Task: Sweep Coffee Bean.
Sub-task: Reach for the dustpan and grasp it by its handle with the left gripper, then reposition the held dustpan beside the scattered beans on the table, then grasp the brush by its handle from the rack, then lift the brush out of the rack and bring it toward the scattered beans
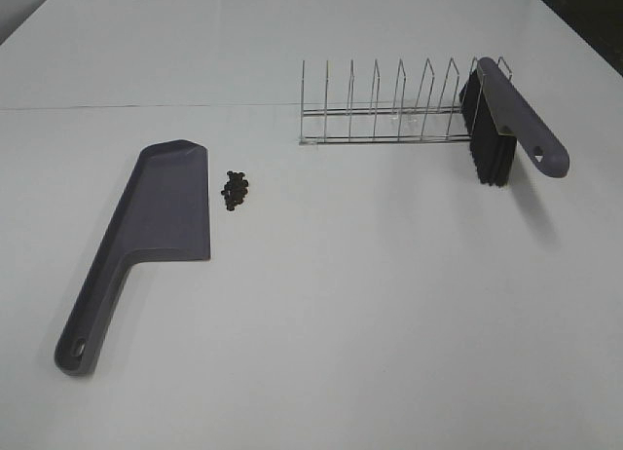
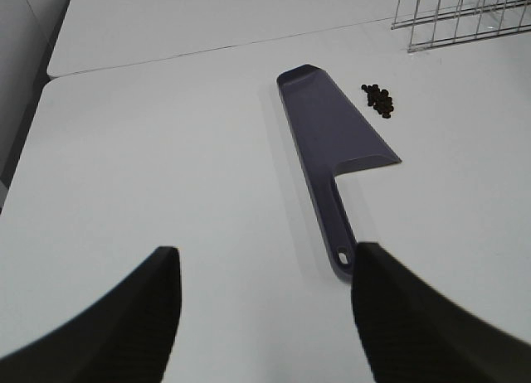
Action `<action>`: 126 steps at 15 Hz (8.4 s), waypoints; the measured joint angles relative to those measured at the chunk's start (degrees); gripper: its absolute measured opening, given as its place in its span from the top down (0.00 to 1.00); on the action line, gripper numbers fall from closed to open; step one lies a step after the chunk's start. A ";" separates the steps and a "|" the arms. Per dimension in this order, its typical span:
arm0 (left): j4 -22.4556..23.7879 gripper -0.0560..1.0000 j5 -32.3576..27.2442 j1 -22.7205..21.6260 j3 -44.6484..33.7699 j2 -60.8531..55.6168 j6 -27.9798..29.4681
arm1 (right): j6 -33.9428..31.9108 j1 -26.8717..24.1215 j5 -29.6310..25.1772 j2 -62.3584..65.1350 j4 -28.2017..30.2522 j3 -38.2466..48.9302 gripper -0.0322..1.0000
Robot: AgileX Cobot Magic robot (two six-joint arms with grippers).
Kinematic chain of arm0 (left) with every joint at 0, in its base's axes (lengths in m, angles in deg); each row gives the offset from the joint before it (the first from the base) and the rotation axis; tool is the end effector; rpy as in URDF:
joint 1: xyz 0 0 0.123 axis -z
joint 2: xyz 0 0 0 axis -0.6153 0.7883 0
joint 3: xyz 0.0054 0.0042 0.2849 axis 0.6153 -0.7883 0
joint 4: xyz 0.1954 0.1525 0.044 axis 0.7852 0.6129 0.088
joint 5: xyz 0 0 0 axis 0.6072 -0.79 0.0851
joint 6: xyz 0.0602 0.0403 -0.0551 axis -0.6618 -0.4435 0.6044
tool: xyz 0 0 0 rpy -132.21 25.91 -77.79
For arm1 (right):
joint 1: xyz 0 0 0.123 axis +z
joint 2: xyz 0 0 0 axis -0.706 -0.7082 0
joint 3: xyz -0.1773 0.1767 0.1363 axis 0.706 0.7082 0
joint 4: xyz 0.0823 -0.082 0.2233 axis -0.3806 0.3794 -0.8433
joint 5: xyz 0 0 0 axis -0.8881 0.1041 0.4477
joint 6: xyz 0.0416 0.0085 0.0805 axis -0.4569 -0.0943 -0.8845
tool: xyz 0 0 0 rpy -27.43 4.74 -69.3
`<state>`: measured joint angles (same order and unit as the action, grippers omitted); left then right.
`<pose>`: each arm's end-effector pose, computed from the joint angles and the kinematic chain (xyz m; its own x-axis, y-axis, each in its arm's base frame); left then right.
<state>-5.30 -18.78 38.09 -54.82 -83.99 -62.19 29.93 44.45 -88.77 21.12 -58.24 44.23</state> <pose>-0.0073 -0.0142 0.2785 -0.4282 0.1148 -0.8964 0.1915 0.9809 0.0341 -0.0067 0.0026 0.2791 -0.4452 -0.0400 -0.8945 -0.0363 0.9990 -0.0266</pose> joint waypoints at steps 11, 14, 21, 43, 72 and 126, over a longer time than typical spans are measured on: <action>-0.06 0.42 0.52 0.00 0.06 0.00 0.46 | 0.00 0.00 0.00 0.00 0.00 0.00 0.31; -0.17 0.42 8.19 0.00 0.86 5.27 4.35 | 0.00 0.00 0.00 0.00 0.00 0.00 0.31; -0.80 0.42 25.38 0.00 6.47 40.51 5.21 | 0.00 0.00 0.00 0.00 0.00 0.00 0.31; -0.23 0.40 17.19 15.01 34.66 106.97 19.71 | 0.00 0.00 0.00 0.00 0.00 0.00 0.31; 4.81 0.69 20.11 16.50 34.95 109.55 24.92 | 0.00 0.00 0.00 0.00 0.00 0.00 0.31; 4.93 0.69 17.88 16.50 34.95 109.55 23.61 | -3.38 0.00 -7.22 -139.46 -1.83 -101.30 0.70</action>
<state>-0.37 -0.91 54.59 -19.87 25.56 -38.58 26.55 44.45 -95.99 -118.33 -60.08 -57.07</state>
